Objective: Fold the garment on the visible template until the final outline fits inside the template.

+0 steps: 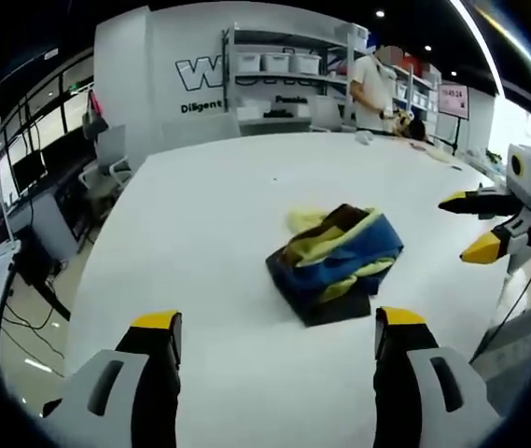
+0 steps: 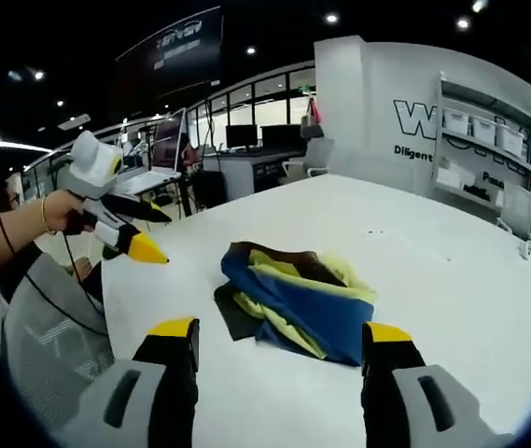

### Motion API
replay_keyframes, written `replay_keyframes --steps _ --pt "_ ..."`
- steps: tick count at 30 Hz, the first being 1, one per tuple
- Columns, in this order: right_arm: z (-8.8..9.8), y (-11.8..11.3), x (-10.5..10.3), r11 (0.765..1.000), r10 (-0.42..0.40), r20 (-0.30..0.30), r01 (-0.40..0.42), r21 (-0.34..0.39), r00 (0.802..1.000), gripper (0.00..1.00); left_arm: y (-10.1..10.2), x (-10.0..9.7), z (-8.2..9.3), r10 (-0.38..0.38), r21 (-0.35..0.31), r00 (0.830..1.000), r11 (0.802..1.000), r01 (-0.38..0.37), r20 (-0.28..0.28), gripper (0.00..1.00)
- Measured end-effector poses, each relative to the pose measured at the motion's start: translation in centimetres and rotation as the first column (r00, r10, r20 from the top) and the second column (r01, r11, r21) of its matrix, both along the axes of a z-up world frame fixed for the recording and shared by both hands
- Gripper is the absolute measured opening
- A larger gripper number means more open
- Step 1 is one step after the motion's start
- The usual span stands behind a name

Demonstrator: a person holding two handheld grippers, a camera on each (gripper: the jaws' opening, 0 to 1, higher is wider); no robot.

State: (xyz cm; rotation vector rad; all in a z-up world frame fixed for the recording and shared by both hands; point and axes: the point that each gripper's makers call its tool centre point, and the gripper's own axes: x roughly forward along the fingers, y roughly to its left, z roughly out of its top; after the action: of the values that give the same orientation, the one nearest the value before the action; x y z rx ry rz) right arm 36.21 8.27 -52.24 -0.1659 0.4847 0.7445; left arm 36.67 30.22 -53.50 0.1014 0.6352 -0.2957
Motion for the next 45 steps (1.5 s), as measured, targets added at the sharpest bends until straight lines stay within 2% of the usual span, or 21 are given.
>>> replay_keyframes --steps 2,8,12,14,19,22,32,45 --pt "-0.1 0.3 0.6 1.0 -0.003 0.015 0.003 -0.008 1.0 0.69 -0.2 0.3 -0.3 -0.01 0.002 1.0 1.0 0.01 -0.009 0.87" --pt "-0.4 1.8 1.8 1.0 0.014 0.01 -0.014 0.01 1.0 0.64 -0.8 1.3 -0.9 -0.024 -0.001 1.0 1.0 0.023 -0.019 0.86" --pt "-0.8 2.8 2.8 0.999 0.024 0.015 -0.024 0.022 1.0 0.54 -1.4 1.8 -1.3 -0.05 0.001 0.999 0.999 0.05 -0.02 0.86" --pt "-0.9 3.5 3.3 0.999 0.031 0.034 -0.032 0.026 0.999 0.47 -1.6 2.0 -1.3 -0.063 0.005 0.998 0.998 0.063 -0.01 0.86" --pt "-1.3 5.3 4.6 0.998 0.062 0.075 -0.063 0.012 0.995 0.46 -2.0 2.4 -1.8 -0.082 0.008 0.997 0.997 0.082 -0.015 0.85" --pt "-1.9 6.1 5.1 0.997 0.077 0.074 -0.077 0.001 0.994 0.4 -1.8 2.5 -2.2 -0.082 0.012 0.996 0.997 0.082 -0.025 0.83" --pt "-4.8 8.3 6.5 0.993 0.118 0.029 -0.117 -0.031 0.993 0.39 -2.3 3.0 -2.9 -0.124 0.018 0.992 0.992 0.124 -0.03 0.81" --pt "-7.1 9.7 8.0 0.982 0.159 0.04 -0.155 -0.105 0.986 0.28 -2.7 3.5 -3.6 -0.123 -0.001 0.992 0.992 0.123 -0.038 0.79"
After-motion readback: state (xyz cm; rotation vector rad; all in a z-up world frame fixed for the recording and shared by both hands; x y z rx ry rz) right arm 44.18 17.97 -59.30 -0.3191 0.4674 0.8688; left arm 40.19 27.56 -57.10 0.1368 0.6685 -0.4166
